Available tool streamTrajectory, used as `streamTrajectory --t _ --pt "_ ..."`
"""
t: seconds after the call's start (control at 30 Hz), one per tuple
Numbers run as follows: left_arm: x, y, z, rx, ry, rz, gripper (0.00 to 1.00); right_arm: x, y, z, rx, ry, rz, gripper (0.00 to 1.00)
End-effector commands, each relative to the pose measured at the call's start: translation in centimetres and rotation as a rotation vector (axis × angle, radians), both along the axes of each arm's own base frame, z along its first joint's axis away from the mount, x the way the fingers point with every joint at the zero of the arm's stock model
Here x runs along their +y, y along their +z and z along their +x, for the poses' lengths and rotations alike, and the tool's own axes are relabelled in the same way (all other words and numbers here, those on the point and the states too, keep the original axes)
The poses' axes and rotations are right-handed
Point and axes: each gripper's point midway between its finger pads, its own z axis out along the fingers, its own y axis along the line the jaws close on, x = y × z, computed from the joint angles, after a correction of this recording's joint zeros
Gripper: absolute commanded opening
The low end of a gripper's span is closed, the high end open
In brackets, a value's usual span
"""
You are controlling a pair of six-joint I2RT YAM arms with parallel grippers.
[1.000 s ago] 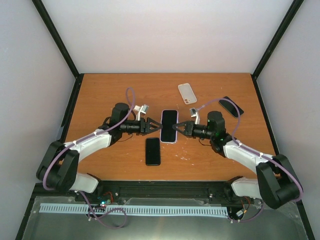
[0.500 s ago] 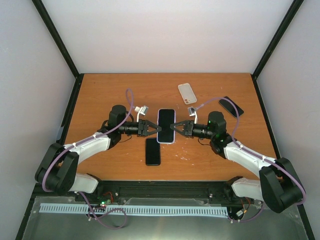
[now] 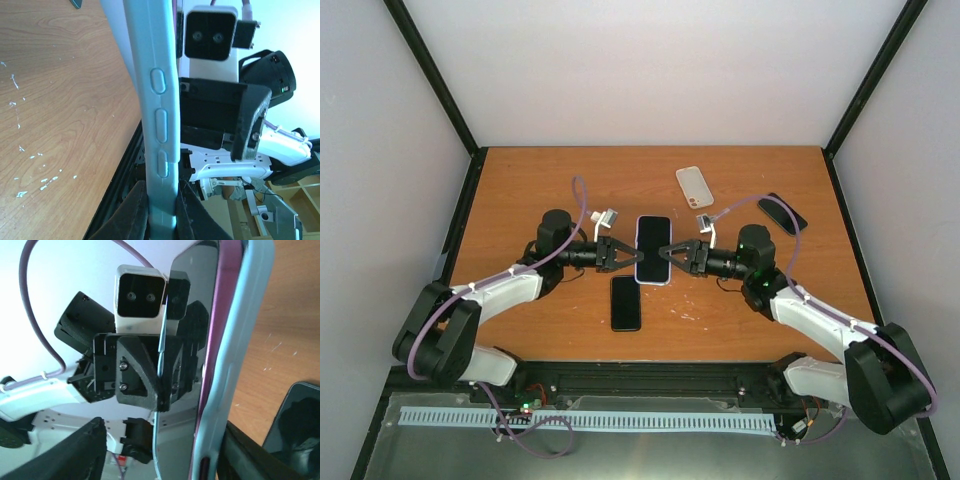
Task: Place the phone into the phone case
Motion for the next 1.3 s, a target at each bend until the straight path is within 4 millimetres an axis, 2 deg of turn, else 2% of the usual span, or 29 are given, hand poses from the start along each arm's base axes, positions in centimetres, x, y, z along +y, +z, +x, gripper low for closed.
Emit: streamTrajectory --t 0.0,0.1,0.23,0.27,0.4,0.47,0.53,0.73,0.77,0.87,0.9,0.93,0.97,1.13,1.27 --pt "-0.4 2.7 0.7 -0.107 0.008 -0.054 0.0 -0.1 -0.7 -1.5 0.01 0.013 -0.016 0.62" --pt "-0.4 3.0 1.2 -0.112 0.027 -0.062 0.0 0.1 -1.7 -2.3 0.04 0.024 -0.036 0.64" --pt "-0.6 3.2 1.5 -0.113 0.032 -0.083 0.0 0.4 -2.4 -3.0 0.069 0.035 -0.051 0.59" --pt "-0.6 3.3 1.6 -0.114 0.034 -0.083 0.0 0.3 -2.3 -3.0 0.074 0.031 -0.048 0.55" --pt "-0.6 2.1 2.9 -0.132 0.084 -0.012 0.0 -0.1 -2.2 -2.9 0.109 -0.007 -0.05 0.19" --pt "-0.4 1.1 3.8 -0.155 0.129 0.058 0.0 -0.3 -1.9 -2.8 0.123 -0.034 -0.043 0.09" --pt "0.1 -0.4 4.4 -0.153 0.169 0.132 0.0 -0.6 -1.7 -2.7 0.14 -0.055 -0.038 0.03" --pt "-0.1 -0.8 3.8 -0.161 0.124 0.131 0.0 -0.4 -2.2 -2.5 0.212 -0.064 -0.015 0.04" --pt "-0.1 -0.7 3.6 -0.164 0.114 0.126 0.0 -0.3 -2.1 -2.5 0.214 -0.062 -0.007 0.09" --pt "-0.1 -0.4 2.8 -0.169 0.085 0.117 0.0 -0.5 -1.6 -2.3 0.18 -0.075 -0.001 0.36" --pt "0.0 -0.2 2.5 -0.172 0.077 0.114 0.0 -0.6 -1.6 -2.2 0.169 -0.083 -0.011 0.4" --pt "0.1 -0.3 2.3 -0.171 0.075 0.118 0.0 -0.7 -1.4 -2.1 0.151 -0.091 -0.017 0.41" --pt "0.2 -0.2 2.1 -0.174 0.076 0.118 0.0 -0.8 -1.5 -2.1 0.152 -0.096 -0.029 0.39" --pt "0.4 -0.2 1.8 -0.172 0.083 0.116 0.0 -0.5 -1.0 -2.2 0.133 -0.073 -0.01 0.12" --pt "0.2 0.4 1.4 -0.166 0.067 0.073 0.0 -0.3 -0.8 -2.2 0.088 -0.055 -0.022 0.06"
